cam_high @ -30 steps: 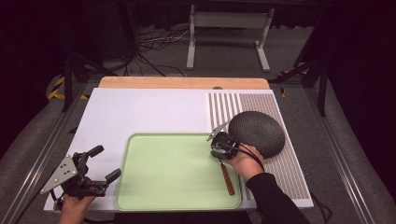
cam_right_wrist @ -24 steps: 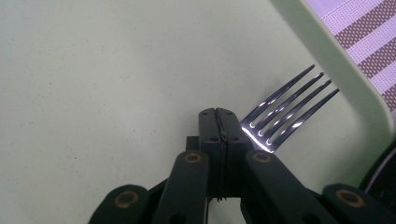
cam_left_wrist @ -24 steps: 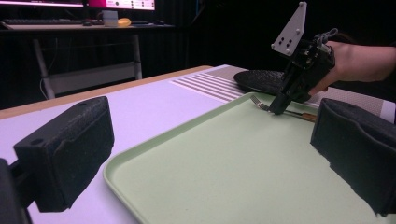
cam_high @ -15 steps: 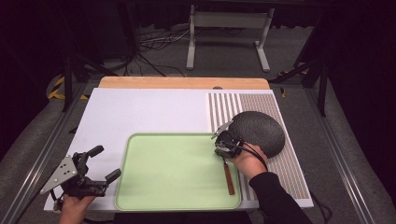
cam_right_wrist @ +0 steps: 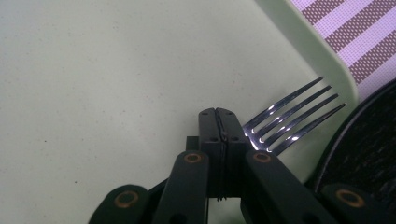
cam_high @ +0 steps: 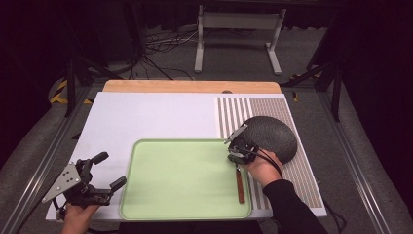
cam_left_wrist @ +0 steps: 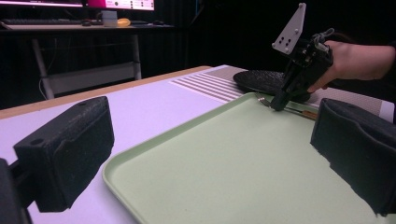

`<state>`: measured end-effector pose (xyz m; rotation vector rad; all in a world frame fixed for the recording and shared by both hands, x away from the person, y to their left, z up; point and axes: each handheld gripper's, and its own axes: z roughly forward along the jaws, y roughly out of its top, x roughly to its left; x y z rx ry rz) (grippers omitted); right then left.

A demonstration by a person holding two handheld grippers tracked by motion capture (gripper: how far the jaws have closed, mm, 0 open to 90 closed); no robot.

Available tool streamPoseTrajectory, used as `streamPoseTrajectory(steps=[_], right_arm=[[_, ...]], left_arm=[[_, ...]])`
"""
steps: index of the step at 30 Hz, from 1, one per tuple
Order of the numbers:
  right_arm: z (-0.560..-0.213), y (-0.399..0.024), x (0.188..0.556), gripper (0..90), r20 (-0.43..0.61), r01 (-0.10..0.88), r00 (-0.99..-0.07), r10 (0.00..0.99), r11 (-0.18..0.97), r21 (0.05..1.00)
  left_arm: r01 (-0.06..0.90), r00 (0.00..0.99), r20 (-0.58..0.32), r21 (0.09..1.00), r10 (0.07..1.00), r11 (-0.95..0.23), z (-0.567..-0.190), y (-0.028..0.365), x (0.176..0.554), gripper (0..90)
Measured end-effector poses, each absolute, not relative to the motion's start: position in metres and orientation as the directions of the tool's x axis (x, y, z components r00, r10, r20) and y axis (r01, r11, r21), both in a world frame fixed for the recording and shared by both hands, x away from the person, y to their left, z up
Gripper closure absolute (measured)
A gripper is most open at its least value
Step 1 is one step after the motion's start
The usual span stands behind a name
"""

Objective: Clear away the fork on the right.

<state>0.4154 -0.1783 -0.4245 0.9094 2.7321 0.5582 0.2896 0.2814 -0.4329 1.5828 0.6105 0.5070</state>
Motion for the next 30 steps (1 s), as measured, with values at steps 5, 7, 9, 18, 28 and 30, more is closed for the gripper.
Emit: streamPoseTrajectory(steps=[5,7,9,18,28,30], right_arm=[[-0.424,-0.181,0.416,89.9,-0.08,0.534,-0.787,0.612,0.74,0.409],[-0.424,-0.18,0.416,89.9,-0.082,0.532,-0.788,0.61,0.742,0.408],[-0.423,-0.18,0.416,89.8,-0.078,0.531,-0.789,0.609,0.74,0.413],[-0.405,-0.183,0.414,66.1,-0.074,0.509,-0.788,0.611,0.715,0.479],[-0.374,-0.195,0.4,19.9,-0.087,0.431,-0.793,0.603,0.655,0.62],[-0.371,-0.196,0.396,16.3,-0.099,0.402,-0.801,0.59,0.653,0.642]], left_arm=[[0.088,0.76,-0.03,0.994,0.65,-0.057,-0.433,0.281,0.29,0.1],[0.089,0.759,-0.031,0.994,0.65,-0.056,-0.433,0.281,0.29,0.1],[0.09,0.759,-0.032,0.994,0.65,-0.055,-0.433,0.281,0.29,0.1],[0.094,0.759,-0.037,0.994,0.651,-0.053,-0.434,0.281,0.29,0.1],[0.093,0.759,-0.035,0.994,0.65,-0.055,-0.434,0.281,0.29,0.1],[0.094,0.758,-0.036,0.994,0.651,-0.054,-0.434,0.281,0.29,0.1]])
